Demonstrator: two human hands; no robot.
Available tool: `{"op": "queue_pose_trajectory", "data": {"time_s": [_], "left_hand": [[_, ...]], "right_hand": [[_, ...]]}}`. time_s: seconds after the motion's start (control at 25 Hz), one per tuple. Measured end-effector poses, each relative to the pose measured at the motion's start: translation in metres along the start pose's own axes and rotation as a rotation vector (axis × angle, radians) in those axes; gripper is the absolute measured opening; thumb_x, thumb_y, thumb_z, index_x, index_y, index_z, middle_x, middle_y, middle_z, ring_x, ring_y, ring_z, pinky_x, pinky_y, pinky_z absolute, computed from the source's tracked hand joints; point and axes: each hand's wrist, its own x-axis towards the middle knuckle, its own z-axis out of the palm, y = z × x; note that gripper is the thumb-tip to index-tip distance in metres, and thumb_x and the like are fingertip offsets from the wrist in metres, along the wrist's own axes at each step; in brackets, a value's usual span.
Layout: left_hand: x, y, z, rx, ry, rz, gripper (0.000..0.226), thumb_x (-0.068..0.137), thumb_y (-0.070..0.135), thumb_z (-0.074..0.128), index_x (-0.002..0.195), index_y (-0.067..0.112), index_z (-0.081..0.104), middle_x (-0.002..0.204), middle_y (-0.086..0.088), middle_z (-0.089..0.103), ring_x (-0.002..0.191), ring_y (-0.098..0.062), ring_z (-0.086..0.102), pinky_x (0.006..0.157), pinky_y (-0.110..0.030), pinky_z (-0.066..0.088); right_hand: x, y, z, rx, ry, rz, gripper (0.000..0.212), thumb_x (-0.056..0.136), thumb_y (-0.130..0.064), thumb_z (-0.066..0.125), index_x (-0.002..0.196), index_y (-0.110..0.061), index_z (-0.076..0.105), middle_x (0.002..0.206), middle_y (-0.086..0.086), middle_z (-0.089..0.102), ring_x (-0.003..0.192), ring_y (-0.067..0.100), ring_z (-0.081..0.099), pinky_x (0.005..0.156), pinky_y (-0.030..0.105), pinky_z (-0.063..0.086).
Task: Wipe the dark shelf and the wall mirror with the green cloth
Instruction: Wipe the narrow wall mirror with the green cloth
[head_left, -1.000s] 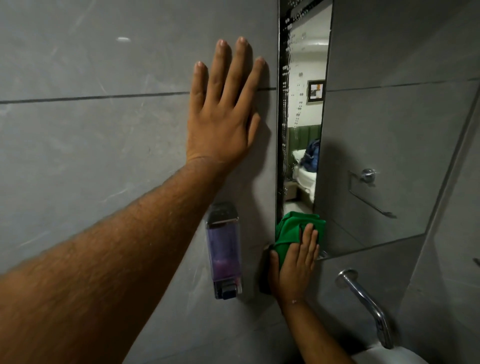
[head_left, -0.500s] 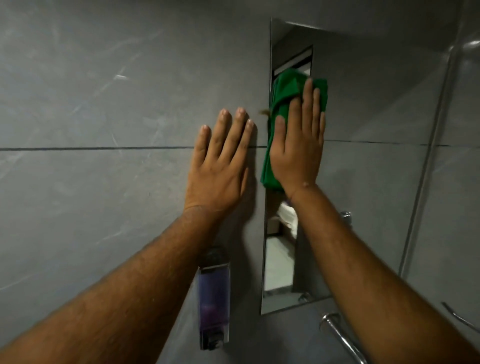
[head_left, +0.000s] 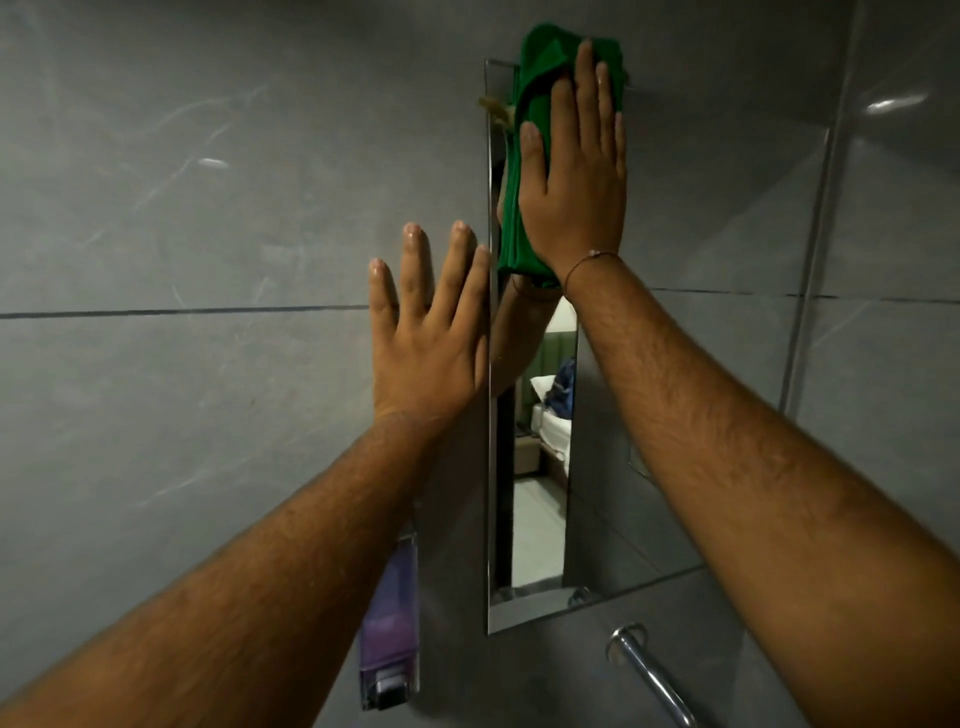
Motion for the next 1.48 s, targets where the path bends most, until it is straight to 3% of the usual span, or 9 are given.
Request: {"op": "queue_pose_trajectory", "data": {"time_s": [0.2, 0.52, 0.72, 0.96, 1.2, 1.36, 1.48], "left_hand": [[-0.003, 0.002, 0.007, 0.005, 0.023, -0.008, 0.077, 0.113, 0.046, 0.038, 0.179, 0.015, 0.012, 0.187, -0.012, 0.003, 0.171, -0.042, 0.002, 0.136, -0.064, 0.004], [-0.004, 0.003, 0.007, -0.008, 0.003, -0.003, 0.079, 0.112, 0.052, 0.022, 0.179, 0.016, 0.002, 0.187, -0.011, -0.005, 0.171, -0.041, -0.005, 0.137, -0.064, 0.002], [-0.006, 0.008, 0.006, -0.055, -0.009, -0.024, 0.077, 0.114, 0.04, 0.036, 0.179, 0.018, 0.0, 0.187, -0.01, -0.006, 0.171, -0.044, -0.003, 0.137, -0.065, 0.001], [-0.006, 0.011, 0.006, -0.046, 0.002, -0.053, 0.075, 0.117, 0.039, 0.037, 0.179, 0.02, -0.001, 0.187, -0.01, -0.005, 0.171, -0.043, -0.002, 0.137, -0.063, 0.001], [-0.006, 0.011, 0.006, -0.052, -0.002, -0.067, 0.075, 0.117, 0.04, 0.037, 0.179, 0.019, -0.001, 0.187, -0.011, -0.002, 0.171, -0.042, 0.0, 0.137, -0.061, 0.002], [-0.006, 0.015, 0.007, -0.036, 0.005, -0.08, 0.073, 0.117, 0.04, 0.035, 0.179, 0.019, 0.001, 0.187, -0.011, 0.0, 0.171, -0.041, 0.002, 0.137, -0.06, 0.002], [-0.008, 0.015, 0.009, -0.019, 0.0, -0.087, 0.074, 0.116, 0.039, 0.036, 0.179, 0.018, 0.003, 0.187, -0.011, 0.001, 0.171, -0.041, 0.003, 0.137, -0.061, 0.004]], "right_hand": [[0.006, 0.1, -0.005, -0.008, -0.027, 0.143, 0.06, 0.111, -0.044, 0.026, 0.161, -0.012, 0.033, 0.174, 0.014, 0.021, 0.163, 0.031, 0.017, 0.133, 0.045, 0.017], [0.029, 0.27, -0.022, -0.001, -0.117, 0.576, 0.075, 0.107, -0.054, 0.021, 0.166, -0.007, 0.014, 0.176, 0.016, 0.01, 0.164, 0.027, 0.009, 0.134, 0.038, 0.007], [-0.013, 0.29, -0.023, 0.013, -0.122, 0.544, 0.071, 0.11, -0.05, 0.026, 0.165, -0.006, 0.014, 0.176, 0.016, 0.011, 0.164, 0.027, 0.01, 0.133, 0.033, 0.008], [-0.182, 0.31, -0.028, 0.054, -0.169, 0.617, 0.077, 0.106, -0.055, 0.025, 0.164, -0.006, 0.018, 0.174, 0.017, 0.016, 0.163, 0.028, 0.017, 0.132, 0.033, 0.01], [-0.405, 0.293, -0.036, 0.011, -0.173, 0.881, 0.071, 0.108, -0.045, 0.029, 0.159, 0.004, 0.026, 0.168, 0.028, 0.026, 0.158, 0.04, 0.026, 0.132, 0.05, 0.02], [-0.459, 0.271, -0.034, 0.138, -0.1, 1.243, 0.083, 0.098, -0.049, 0.027, 0.157, 0.01, 0.028, 0.165, 0.035, 0.028, 0.154, 0.049, 0.028, 0.131, 0.052, 0.02], [-0.461, 0.264, -0.036, 0.063, -0.036, 1.265, 0.073, 0.099, -0.051, 0.029, 0.16, -0.012, 0.032, 0.163, 0.027, 0.039, 0.145, 0.047, 0.045, 0.123, 0.053, 0.036]]}}
